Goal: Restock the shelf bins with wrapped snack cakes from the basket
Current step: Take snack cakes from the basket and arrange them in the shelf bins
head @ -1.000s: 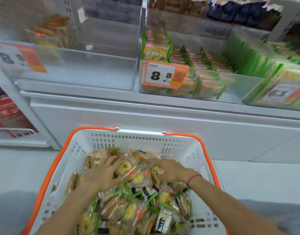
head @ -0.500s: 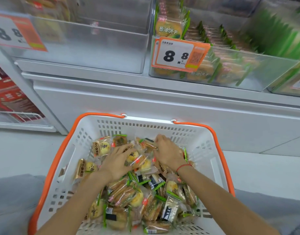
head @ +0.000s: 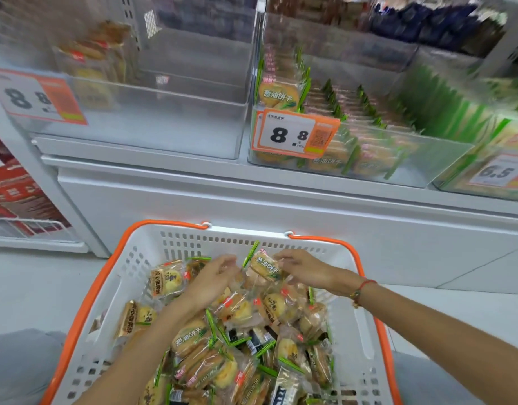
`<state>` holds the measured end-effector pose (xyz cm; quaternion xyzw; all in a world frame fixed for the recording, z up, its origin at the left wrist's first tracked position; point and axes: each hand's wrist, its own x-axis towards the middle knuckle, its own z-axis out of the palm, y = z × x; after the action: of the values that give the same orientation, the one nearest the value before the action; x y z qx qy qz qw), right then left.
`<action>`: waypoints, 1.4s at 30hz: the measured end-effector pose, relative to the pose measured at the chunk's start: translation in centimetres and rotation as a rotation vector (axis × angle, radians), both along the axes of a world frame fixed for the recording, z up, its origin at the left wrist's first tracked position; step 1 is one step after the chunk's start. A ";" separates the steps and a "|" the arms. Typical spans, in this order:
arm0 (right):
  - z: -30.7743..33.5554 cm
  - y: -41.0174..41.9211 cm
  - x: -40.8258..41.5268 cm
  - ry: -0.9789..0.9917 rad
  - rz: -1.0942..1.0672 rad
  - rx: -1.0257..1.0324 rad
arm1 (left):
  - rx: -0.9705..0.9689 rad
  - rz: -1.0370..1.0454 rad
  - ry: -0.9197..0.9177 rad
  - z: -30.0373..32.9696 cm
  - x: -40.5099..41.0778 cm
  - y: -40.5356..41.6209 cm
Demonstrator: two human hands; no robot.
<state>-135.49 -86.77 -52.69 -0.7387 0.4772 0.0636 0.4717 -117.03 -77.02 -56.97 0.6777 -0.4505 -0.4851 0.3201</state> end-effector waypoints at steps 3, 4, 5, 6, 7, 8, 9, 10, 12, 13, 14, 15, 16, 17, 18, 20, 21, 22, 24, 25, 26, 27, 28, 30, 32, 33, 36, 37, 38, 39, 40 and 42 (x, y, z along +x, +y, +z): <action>3.9 0.1 -1.2 -0.112 -0.057 0.063 | -0.074 -0.007 0.148 3.6 -1.2 -0.7; 5.1 0.1 -1.6 -0.143 -0.066 0.058 | -0.109 -0.006 0.188 4.7 -1.6 -0.8; 6.3 0.1 -2.0 -0.166 -0.068 0.048 | -0.144 -0.003 0.210 5.6 -1.9 -0.9; 7.2 0.0 -2.3 -0.182 -0.067 0.035 | -0.180 -0.004 0.223 6.4 -2.1 -0.9; 8.3 -0.1 -2.6 -0.195 -0.057 0.005 | -0.220 -0.005 0.228 7.2 -2.4 -1.0; 9.1 -0.2 -2.8 -0.210 -0.042 -0.034 | -0.259 0.001 0.236 8.1 -2.6 -1.0; 9.9 -0.2 -2.9 -0.235 -0.029 -0.088 | -0.303 0.014 0.239 8.8 -2.9 -1.2; 10.5 -0.4 -3.0 -0.275 -0.020 -0.158 | -0.348 0.028 0.234 9.6 -3.2 -1.4; 11.7 -0.4 -2.9 -0.372 -0.024 -0.343 | -0.443 0.073 0.207 11.0 -3.9 -2.0; 12.0 -0.4 -3.0 -0.409 -0.031 -0.416 | -0.485 0.103 0.193 11.6 -4.1 -2.3; 12.5 -0.5 -3.0 -0.432 -0.035 -0.462 | -0.523 0.130 0.175 12.2 -4.2 -2.6; 13.0 -0.6 -3.1 -0.437 -0.027 -0.498 | -0.558 0.143 0.151 12.8 -4.3 -3.0; 13.4 -0.7 -3.3 -0.433 -0.011 -0.533 | -0.586 0.141 0.117 13.4 -4.4 -3.2; 14.1 -0.9 -3.5 -0.435 0.005 -0.577 | -0.626 0.133 0.066 14.1 -4.3 -3.6; 14.9 -1.3 -3.9 -0.441 0.016 -0.623 | -0.682 0.136 -0.005 14.9 -4.2 -3.9; 16.9 -2.2 -4.7 -0.460 0.026 -0.734 | -0.855 0.202 -0.150 16.8 -3.8 -4.7; 18.1 -2.7 -5.2 -0.464 0.026 -0.802 | -0.936 0.253 -0.192 17.7 -3.5 -5.0; 19.4 -3.5 -5.9 -0.458 0.022 -0.889 | -1.001 0.306 -0.201 18.7 -3.1 -5.4; 22.0 -5.3 -7.2 -0.411 -0.004 -1.060 | -1.076 0.376 -0.184 20.1 -2.3 -6.3; 23.3 -6.3 -7.8 -0.371 -0.024 -1.126 | -1.085 0.389 -0.196 20.6 -1.9 -6.8; 24.5 -7.3 -8.2 -0.305 -0.035 -1.180 | -1.067 0.389 -0.231 20.9 -1.5 -7.3; 25.7 -8.3 -8.6 -0.199 -0.028 -1.222 | -1.029 0.373 -0.286 21.2 -1.2 -7.8; 26.8 -9.3 -8.8 -0.051 -0.002 -1.236 | -0.975 0.351 -0.351 21.4 -1.1 -8.2; 28.6 -10.8 -8.7 0.279 0.079 -1.166 | -0.868 0.307 -0.457 21.5 -0.9 -8.9; 29.7 -11.6 -8.2 0.551 0.153 -1.058 | -0.830 0.275 -0.526 21.4 -0.8 -9.5; 30.0 -11.9 -7.8 0.650 0.200 -1.013 | -0.833 0.270 -0.551 21.2 -0.7 -9.6; 29.6 -12.9 -7.4 0.795 0.335 -0.873 | -0.848 0.289 -0.549 20.7 -0.5 -9.8; 29.1 -13.3 -7.3 0.813 0.346 -0.833 | -0.848 0.294 -0.547 20.6 -0.5 -9.9; 28.5 -13.7 -7.3 0.815 0.344 -0.803 | -0.851 0.297 -0.550 20.5 -0.4 -9.9; 27.9 -14.0 -7.3 0.806 0.332 -0.781 | -0.854 0.297 -0.555 20.4 -0.4 -9.9; 27.2 -14.3 -7.4 0.787 0.315 -0.768 | -0.857 0.295 -0.559 20.4 -0.4 -9.9; 26.0 -14.8 -7.8 0.734 0.264 -0.770 | -0.858 0.289 -0.560 20.3 -0.3 -10.0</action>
<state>-143.25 -101.58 -26.65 -0.8410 0.5023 0.1966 -0.0423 -117.37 -87.02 -36.64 0.6446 -0.5788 -0.0086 0.4993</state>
